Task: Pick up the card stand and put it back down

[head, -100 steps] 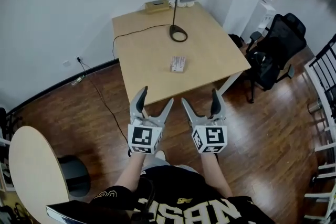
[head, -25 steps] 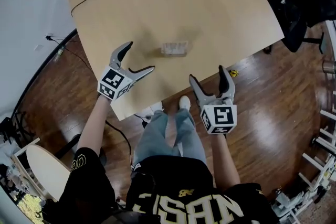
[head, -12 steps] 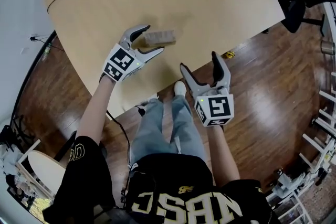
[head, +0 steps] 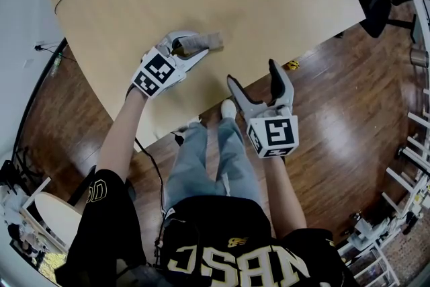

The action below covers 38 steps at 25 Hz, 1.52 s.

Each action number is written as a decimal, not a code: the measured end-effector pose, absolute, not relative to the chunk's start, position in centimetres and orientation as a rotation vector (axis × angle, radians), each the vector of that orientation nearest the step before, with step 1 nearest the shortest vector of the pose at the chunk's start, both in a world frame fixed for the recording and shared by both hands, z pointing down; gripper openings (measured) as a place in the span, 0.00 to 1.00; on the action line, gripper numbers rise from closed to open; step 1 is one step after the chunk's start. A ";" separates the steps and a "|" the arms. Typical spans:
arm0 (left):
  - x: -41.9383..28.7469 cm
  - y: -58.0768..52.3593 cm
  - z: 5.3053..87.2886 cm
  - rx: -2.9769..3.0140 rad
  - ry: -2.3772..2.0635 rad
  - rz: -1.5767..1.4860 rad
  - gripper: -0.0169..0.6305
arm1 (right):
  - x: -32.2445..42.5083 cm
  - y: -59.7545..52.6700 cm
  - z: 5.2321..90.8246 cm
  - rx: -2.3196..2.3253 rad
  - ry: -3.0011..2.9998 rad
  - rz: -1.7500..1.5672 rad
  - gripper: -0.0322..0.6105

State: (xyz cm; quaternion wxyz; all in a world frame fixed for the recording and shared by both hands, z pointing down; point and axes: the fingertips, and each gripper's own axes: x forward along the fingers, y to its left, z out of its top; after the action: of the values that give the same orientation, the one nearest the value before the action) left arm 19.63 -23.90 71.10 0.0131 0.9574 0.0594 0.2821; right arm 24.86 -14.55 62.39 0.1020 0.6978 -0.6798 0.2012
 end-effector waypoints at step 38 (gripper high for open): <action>10.2 -25.2 34.4 3.170 -0.425 0.449 0.19 | 21.8 -16.1 35.0 2.152 -2.300 0.074 0.72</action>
State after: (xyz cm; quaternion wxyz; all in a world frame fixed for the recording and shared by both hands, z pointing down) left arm 10.23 -25.16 34.37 -0.0438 0.9806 -0.1314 0.1389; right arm 21.80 -16.10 35.03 -0.0042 0.6830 -0.7300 0.0234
